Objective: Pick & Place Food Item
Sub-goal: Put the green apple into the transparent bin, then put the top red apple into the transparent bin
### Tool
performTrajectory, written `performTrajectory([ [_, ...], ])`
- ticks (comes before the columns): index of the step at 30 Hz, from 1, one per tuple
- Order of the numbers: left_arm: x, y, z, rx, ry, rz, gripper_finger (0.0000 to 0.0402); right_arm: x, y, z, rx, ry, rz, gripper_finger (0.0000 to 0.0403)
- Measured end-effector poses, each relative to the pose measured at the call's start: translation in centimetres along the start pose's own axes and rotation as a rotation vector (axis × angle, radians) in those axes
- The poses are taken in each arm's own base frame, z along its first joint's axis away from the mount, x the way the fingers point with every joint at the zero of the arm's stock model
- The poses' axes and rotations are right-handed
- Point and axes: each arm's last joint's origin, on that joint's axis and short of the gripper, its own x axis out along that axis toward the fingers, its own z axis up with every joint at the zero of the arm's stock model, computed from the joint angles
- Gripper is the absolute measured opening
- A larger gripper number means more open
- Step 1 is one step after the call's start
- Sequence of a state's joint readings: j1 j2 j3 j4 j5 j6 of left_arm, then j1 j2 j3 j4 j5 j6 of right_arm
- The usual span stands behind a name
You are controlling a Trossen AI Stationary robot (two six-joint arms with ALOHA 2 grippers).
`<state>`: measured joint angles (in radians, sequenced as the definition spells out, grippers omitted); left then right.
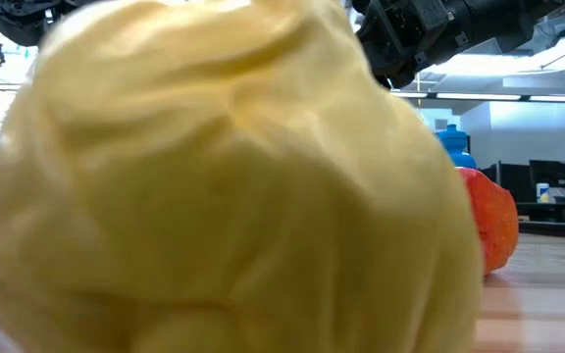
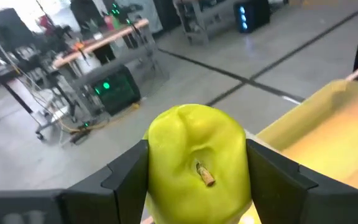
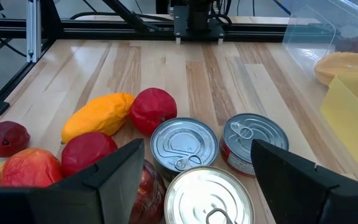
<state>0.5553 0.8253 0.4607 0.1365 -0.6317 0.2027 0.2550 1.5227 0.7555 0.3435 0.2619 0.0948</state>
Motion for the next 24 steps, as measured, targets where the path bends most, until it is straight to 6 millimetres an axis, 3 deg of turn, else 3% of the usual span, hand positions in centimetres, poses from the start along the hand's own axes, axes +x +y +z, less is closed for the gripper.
performTrajectory([
  [3, 0.5, 0.9, 0.0, 0.007, 0.045, -0.021, 0.0220, 0.0, 0.0, 0.0, 0.000, 0.000, 0.001, 0.0285],
  [11, 1.1, 2.1, -0.9, 0.004, 0.130, 0.031, 0.0309, -0.1, 0.3, 0.0, -0.001, 0.001, 0.011, 0.0285],
  [17, 1.1, 1.9, -1.0, -0.003, 0.132, -0.007, 0.0333, -0.1, 0.2, -0.1, -0.002, 0.005, 0.009, 0.0285],
  [24, -0.1, 0.3, 0.1, -0.066, 0.017, -0.314, 0.0324, -0.1, 0.2, -0.1, -0.003, 0.007, 0.009, 0.0285],
])
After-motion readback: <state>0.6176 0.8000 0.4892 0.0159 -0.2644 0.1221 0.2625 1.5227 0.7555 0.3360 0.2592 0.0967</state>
